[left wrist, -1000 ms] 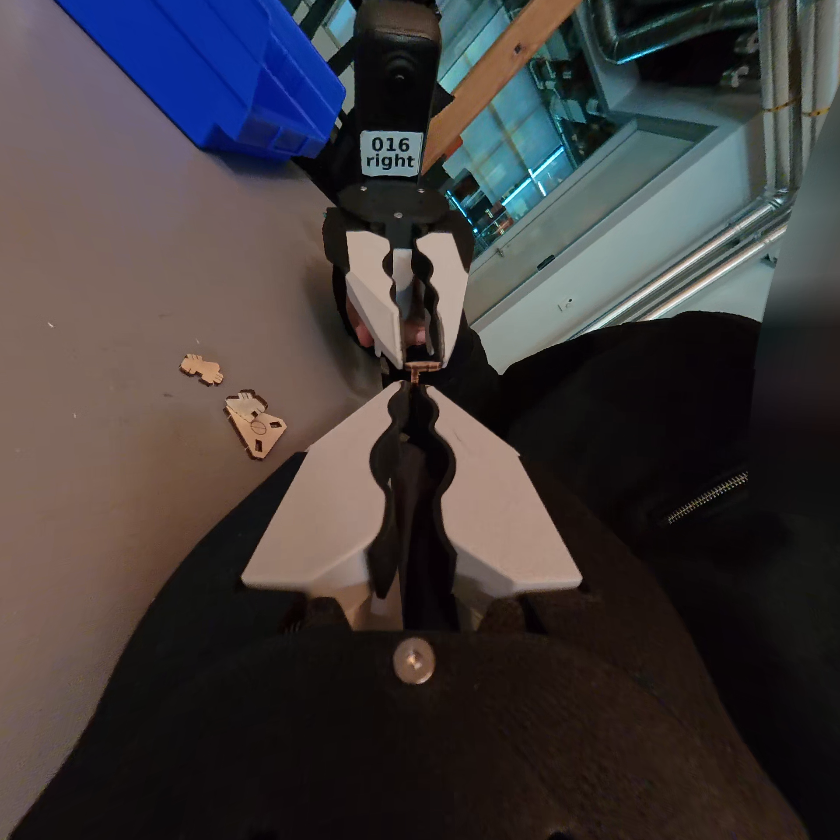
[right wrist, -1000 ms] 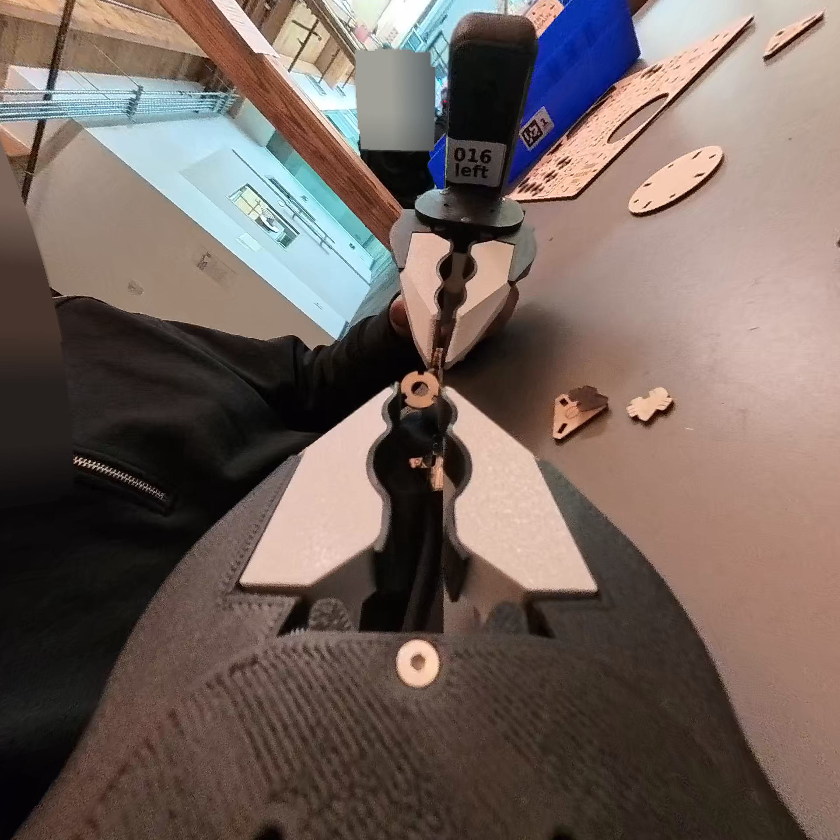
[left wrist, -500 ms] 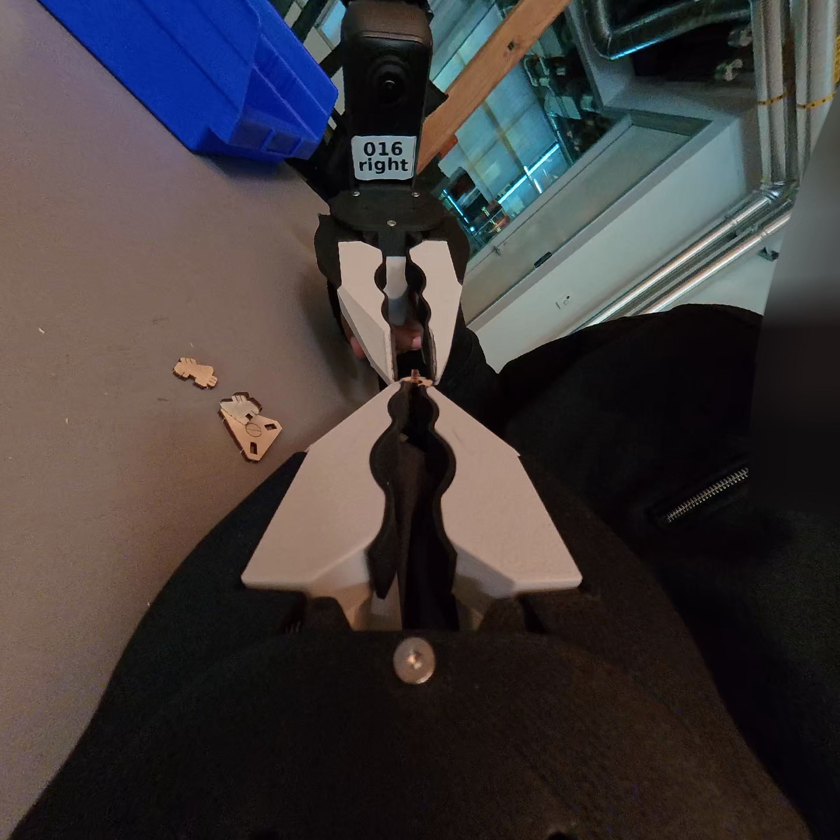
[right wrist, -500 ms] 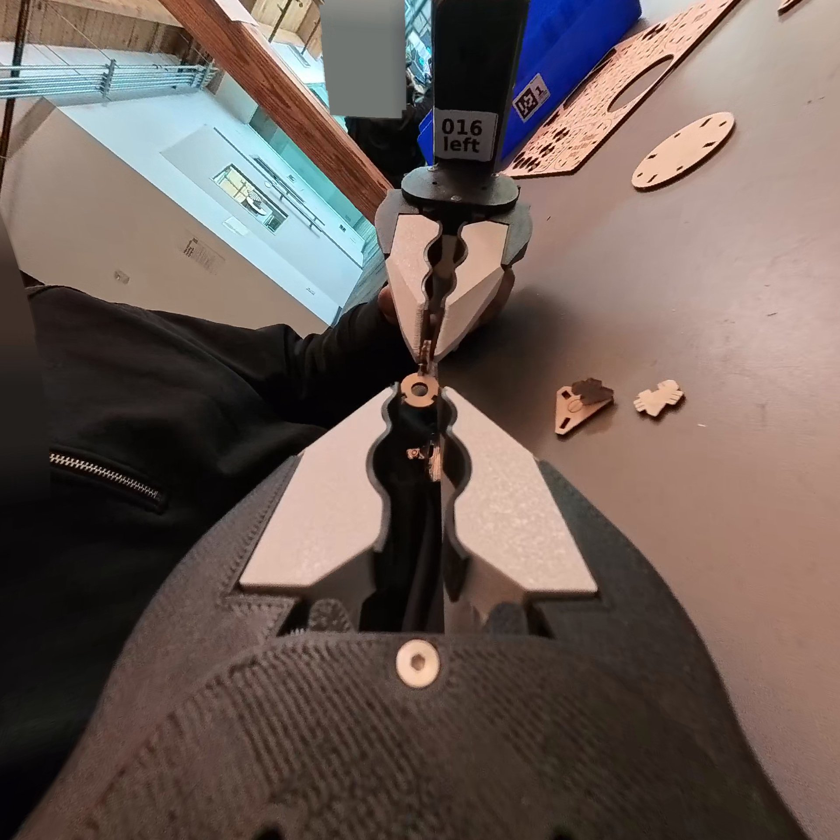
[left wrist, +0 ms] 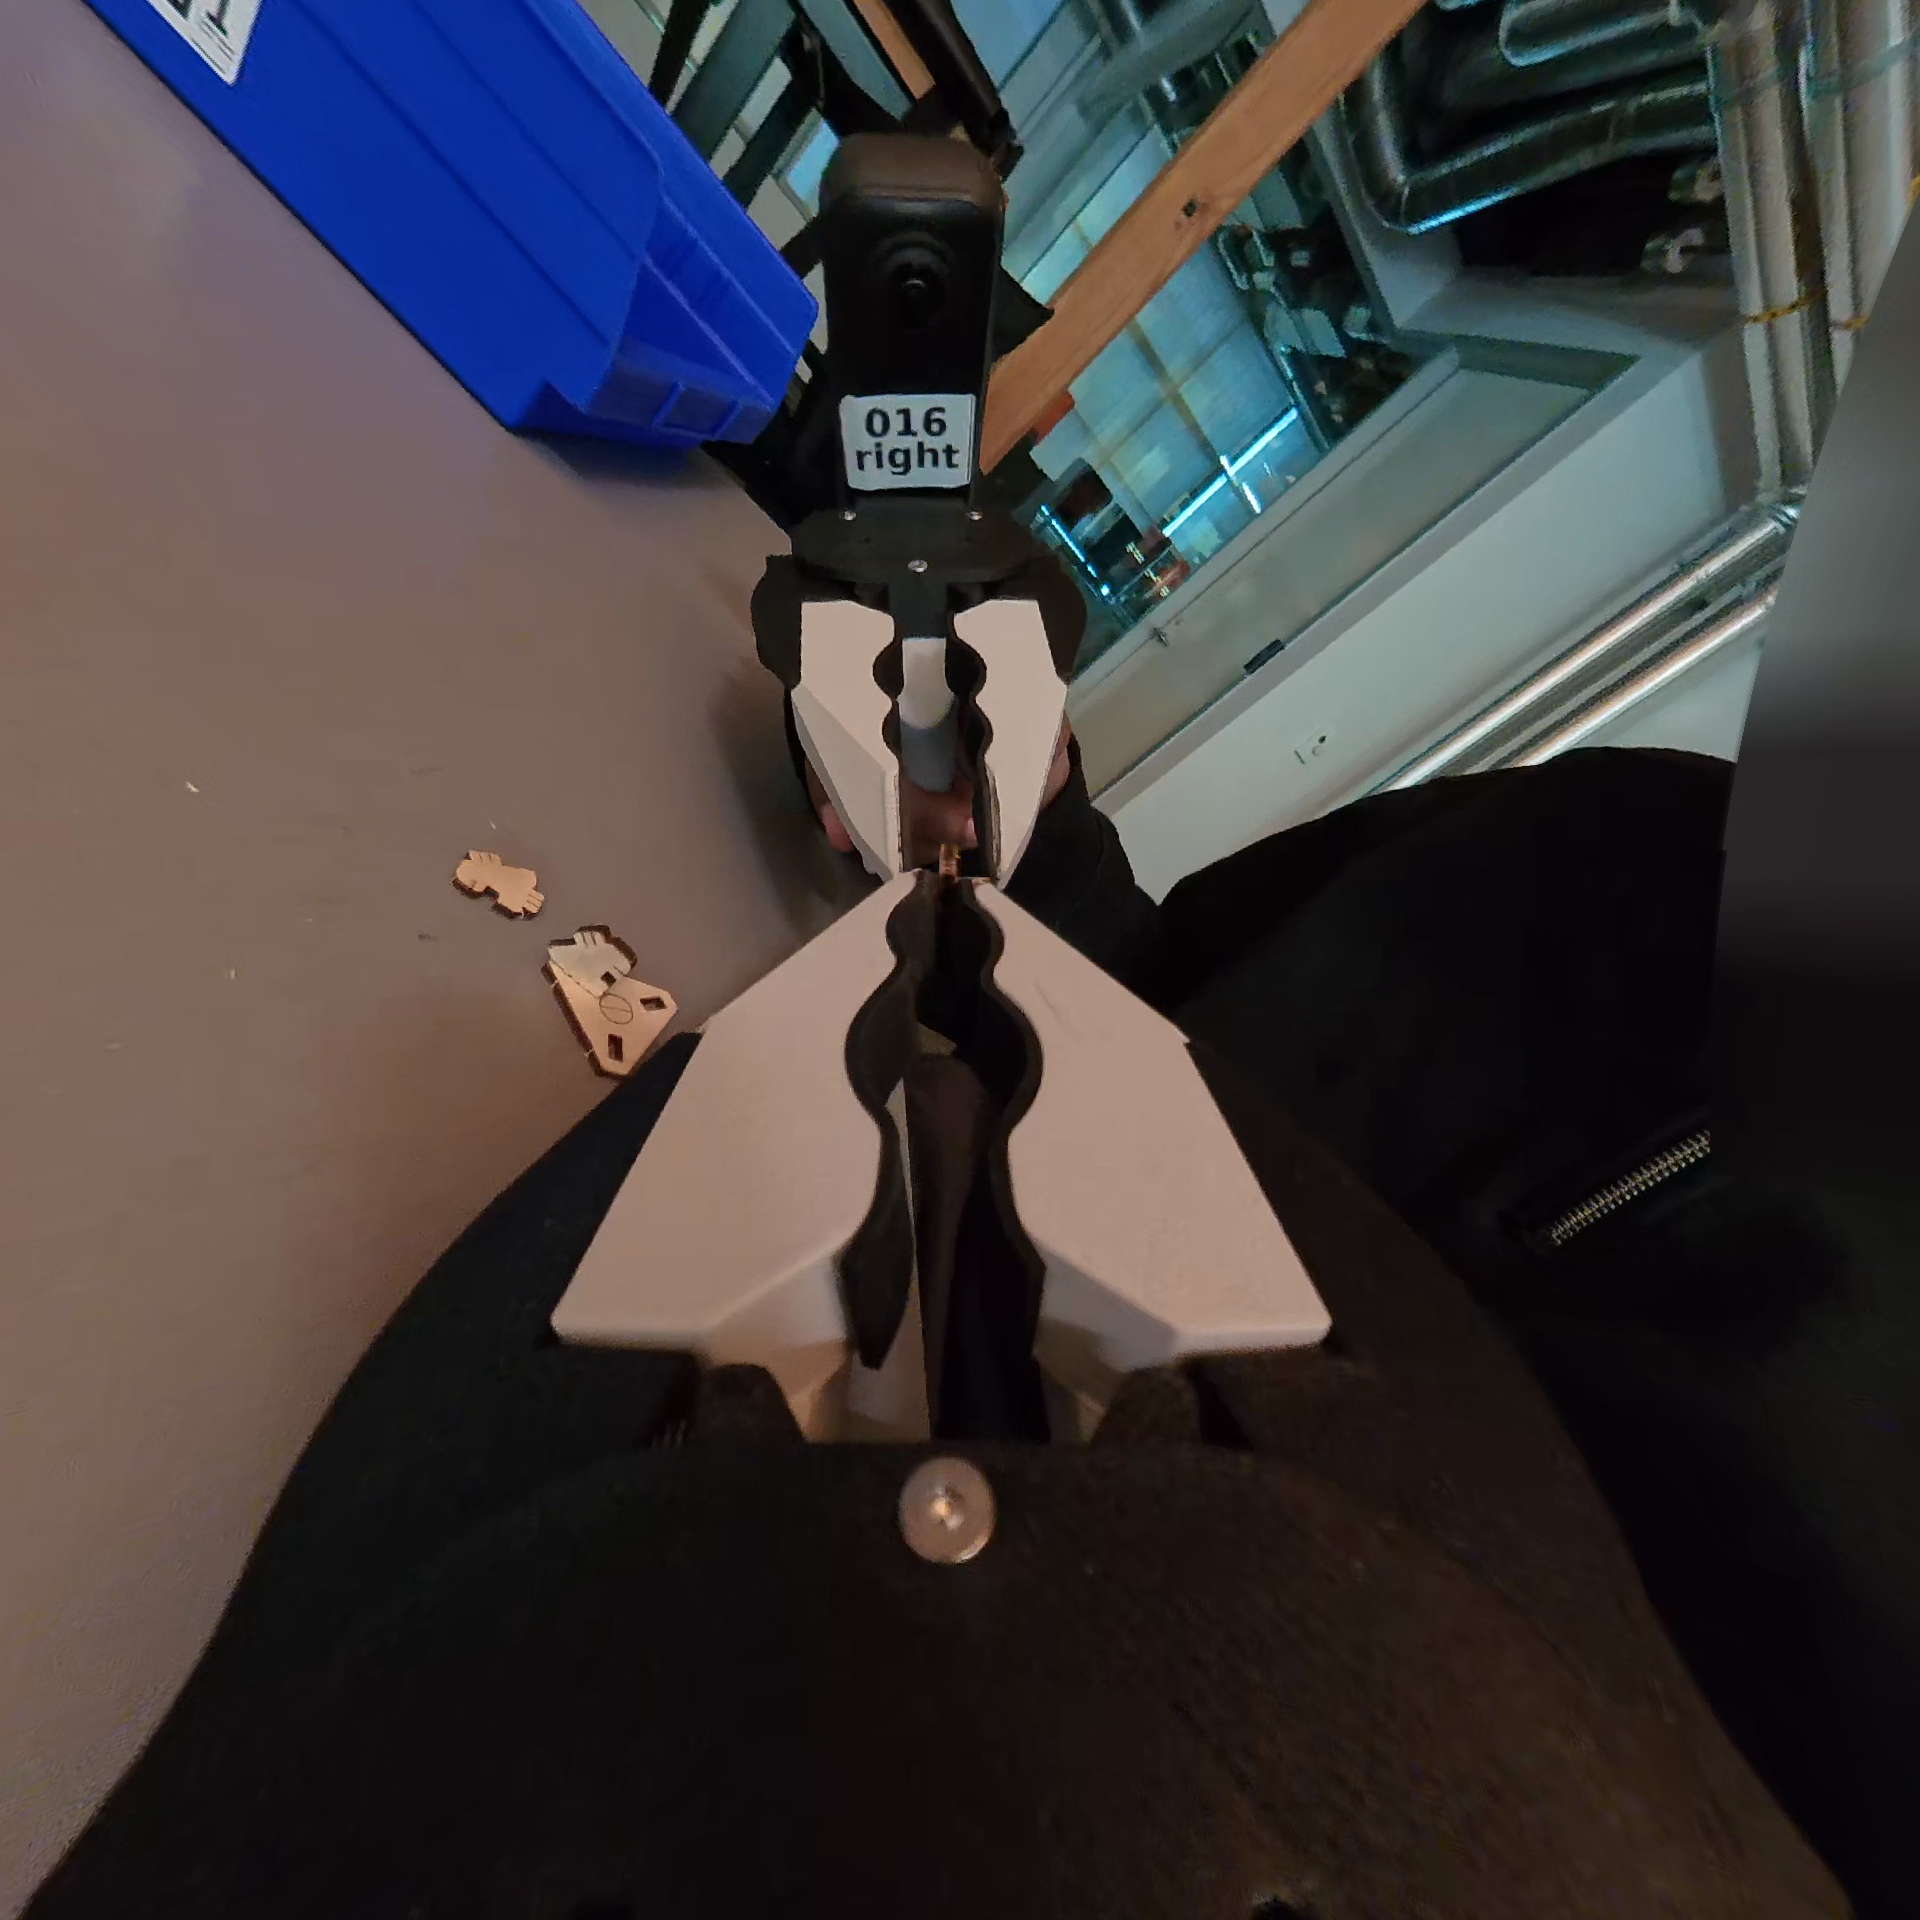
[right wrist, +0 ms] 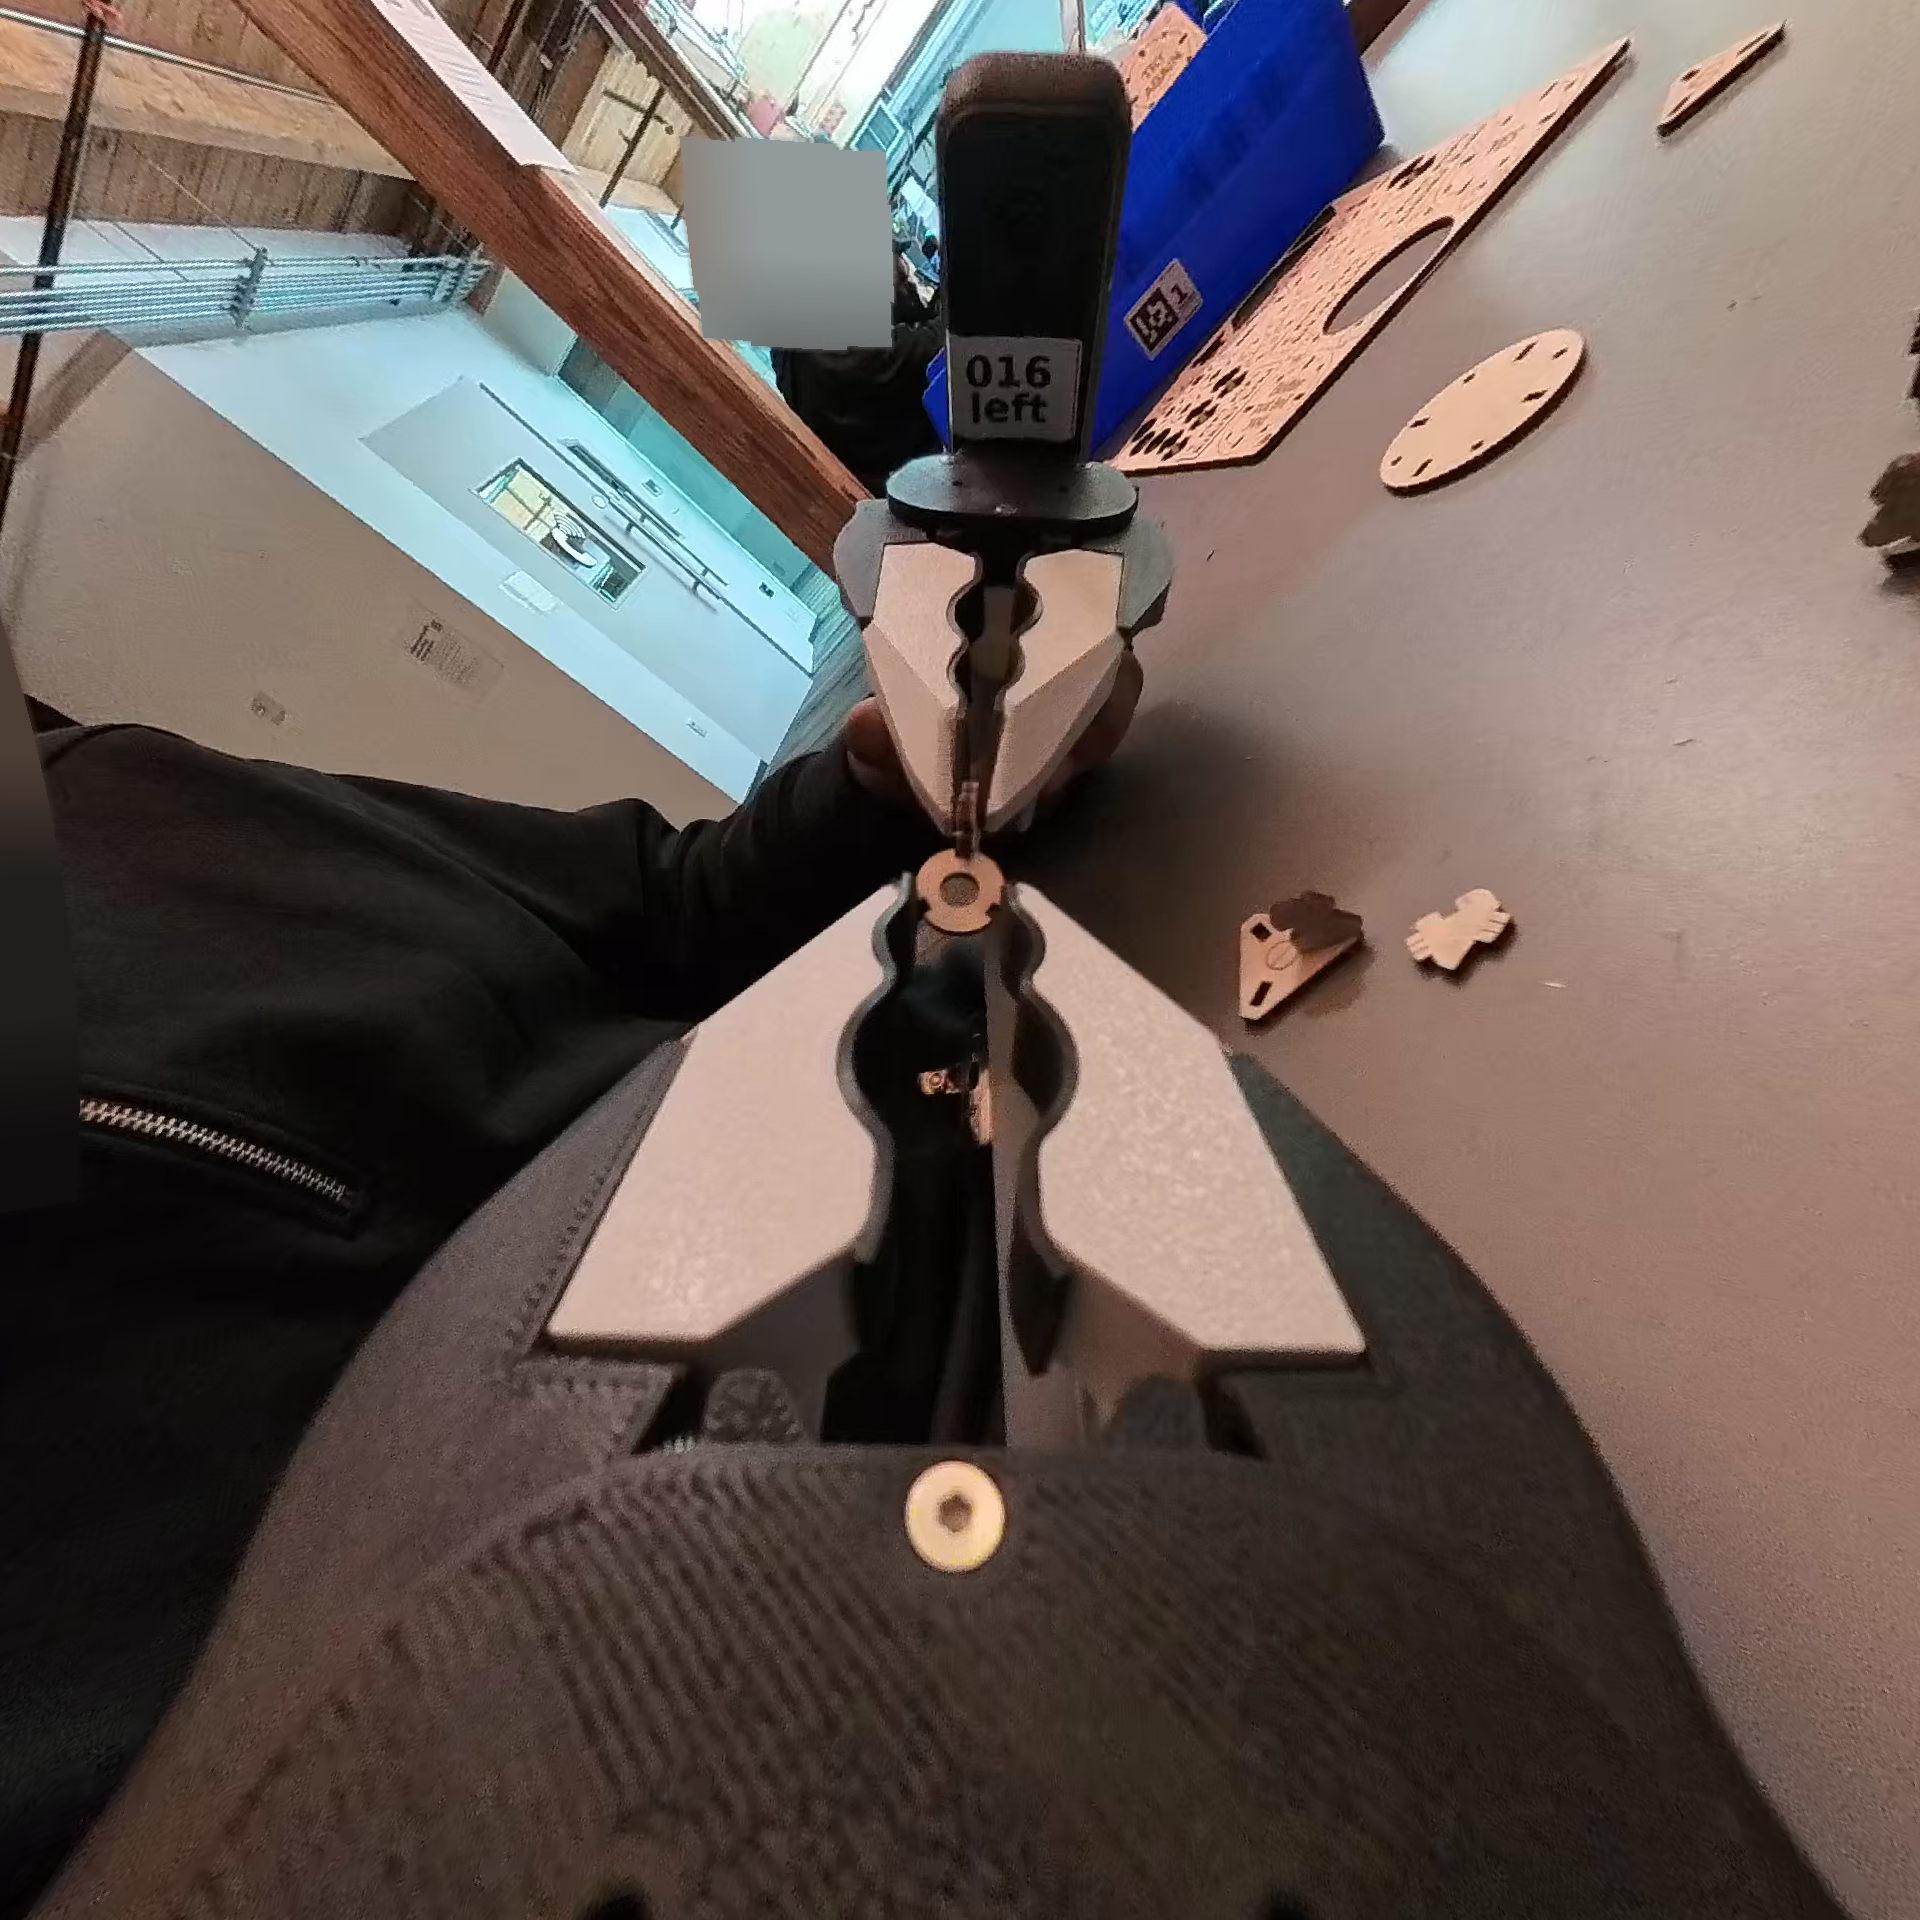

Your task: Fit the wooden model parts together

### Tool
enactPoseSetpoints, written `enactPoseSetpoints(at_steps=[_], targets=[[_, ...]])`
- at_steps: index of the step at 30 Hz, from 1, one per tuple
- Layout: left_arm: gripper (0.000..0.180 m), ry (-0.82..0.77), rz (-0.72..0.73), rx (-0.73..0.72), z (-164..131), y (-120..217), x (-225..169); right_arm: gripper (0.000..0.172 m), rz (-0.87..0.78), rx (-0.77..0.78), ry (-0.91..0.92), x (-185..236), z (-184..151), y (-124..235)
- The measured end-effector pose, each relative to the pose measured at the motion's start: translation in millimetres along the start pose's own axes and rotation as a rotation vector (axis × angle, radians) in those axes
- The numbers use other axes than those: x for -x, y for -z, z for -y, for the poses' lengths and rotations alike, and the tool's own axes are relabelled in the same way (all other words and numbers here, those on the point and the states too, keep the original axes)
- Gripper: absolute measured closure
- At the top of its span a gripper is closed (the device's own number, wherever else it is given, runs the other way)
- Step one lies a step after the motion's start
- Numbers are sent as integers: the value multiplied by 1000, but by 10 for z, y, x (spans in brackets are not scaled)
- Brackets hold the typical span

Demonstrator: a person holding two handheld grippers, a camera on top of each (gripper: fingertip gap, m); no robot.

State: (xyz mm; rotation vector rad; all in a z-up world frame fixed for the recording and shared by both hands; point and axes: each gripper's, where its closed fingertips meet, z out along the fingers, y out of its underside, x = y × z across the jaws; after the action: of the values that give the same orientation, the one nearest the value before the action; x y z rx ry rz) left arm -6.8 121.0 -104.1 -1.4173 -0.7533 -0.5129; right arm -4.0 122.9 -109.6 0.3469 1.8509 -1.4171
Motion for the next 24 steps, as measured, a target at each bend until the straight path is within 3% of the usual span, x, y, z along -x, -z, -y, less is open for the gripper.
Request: enactPoseSetpoints(at_steps=[24], targets=[[180, -55, 1, -15, 18, 2, -51, 158, -10, -2, 36, 53, 29, 1]])
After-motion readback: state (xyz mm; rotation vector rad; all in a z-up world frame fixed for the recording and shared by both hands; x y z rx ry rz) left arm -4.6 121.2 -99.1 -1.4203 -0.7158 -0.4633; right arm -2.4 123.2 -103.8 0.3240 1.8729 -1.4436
